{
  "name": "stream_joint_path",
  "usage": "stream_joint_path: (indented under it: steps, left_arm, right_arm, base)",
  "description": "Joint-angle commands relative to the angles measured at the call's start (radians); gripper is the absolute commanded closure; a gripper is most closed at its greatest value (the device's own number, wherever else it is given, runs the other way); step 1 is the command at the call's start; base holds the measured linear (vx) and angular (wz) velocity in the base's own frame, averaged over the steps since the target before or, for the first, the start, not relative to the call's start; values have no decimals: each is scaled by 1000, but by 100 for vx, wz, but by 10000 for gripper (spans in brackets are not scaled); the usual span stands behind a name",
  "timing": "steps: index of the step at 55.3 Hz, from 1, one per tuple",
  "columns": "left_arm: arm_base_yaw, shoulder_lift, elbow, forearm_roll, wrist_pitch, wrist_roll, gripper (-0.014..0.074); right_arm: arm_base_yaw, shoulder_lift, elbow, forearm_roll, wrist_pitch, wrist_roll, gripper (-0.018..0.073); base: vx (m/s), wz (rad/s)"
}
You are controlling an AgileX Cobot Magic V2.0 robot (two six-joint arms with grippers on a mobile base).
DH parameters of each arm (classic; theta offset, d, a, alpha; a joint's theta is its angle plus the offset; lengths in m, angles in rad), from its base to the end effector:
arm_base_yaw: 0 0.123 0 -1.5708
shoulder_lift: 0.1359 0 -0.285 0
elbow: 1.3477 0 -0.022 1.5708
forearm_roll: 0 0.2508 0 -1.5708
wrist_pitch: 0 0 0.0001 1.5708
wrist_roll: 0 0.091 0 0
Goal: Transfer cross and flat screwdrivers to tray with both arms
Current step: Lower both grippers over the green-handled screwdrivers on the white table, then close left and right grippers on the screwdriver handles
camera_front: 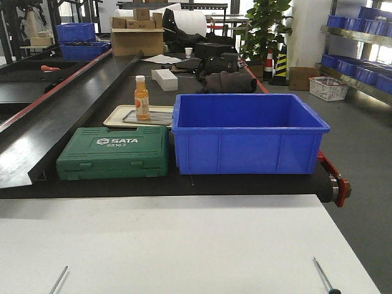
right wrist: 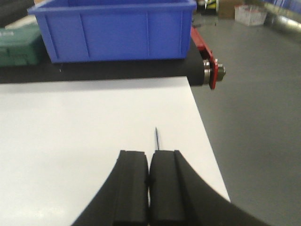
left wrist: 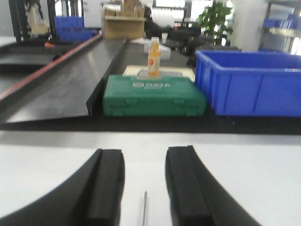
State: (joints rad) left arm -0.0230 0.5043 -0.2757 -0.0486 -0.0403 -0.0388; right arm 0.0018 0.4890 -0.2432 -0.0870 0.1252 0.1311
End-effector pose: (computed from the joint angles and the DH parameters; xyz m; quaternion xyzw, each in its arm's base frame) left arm 0.1133 -0.0024 0.2704 -0.0245 0.7415 -0.0363 0.6695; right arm 0.1073 -0.0008 0.2463 0.0204 0.7996 0.0096 0.6001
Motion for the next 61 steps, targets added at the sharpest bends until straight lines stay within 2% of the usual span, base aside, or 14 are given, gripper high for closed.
stream_joint_path:
  steps: [1,9,16,26,31,40,42,43,54,61]
  left_arm:
    - [3,83,-33,-2,-74,-4,184]
    - [3,187,-33,-2,-71,-4,184]
    - [3,270,-40,-2,-62,-9,179]
    - [3,429,-168,-2,110,-7,138]
    - [3,518,-261,-2,192,34,121]
    - [-1,702,-441,-4,285,136,120]
    - [-1,736,-481,-9,308,136,120]
    - [-1,861,-582,-9,412,136,120]
    - [-1,1080,-767,-9,563,139,120]
    - [3,1203,-874,-9,668,104,121]
  right_arm:
    - [-4,97,-36,-11,-105,-8,277]
    - [-4,227,-36,-7,-173,-6,95]
    - [-4,317,-38,20,-157,3,12]
    - [-4,401,-87,50,-6,34,3]
    - [-4,425,-111,50,24,33,3]
    - [-4,432,-118,50,-9,27,3]
    - [-4,432,-118,50,-11,27,3]
    - [-4,432,-118,50,-5,27,3]
    - [-4,432,-118,50,21,27,3]
    - [-4,432,-118,50,30,27,3]
  base:
    - [0,0]
    - [0,0]
    - [0,0]
    - [0,0]
    - [0,0]
    - [0,0]
    - [0,0]
    - [0,0]
    - [0,0]
    - [0,0]
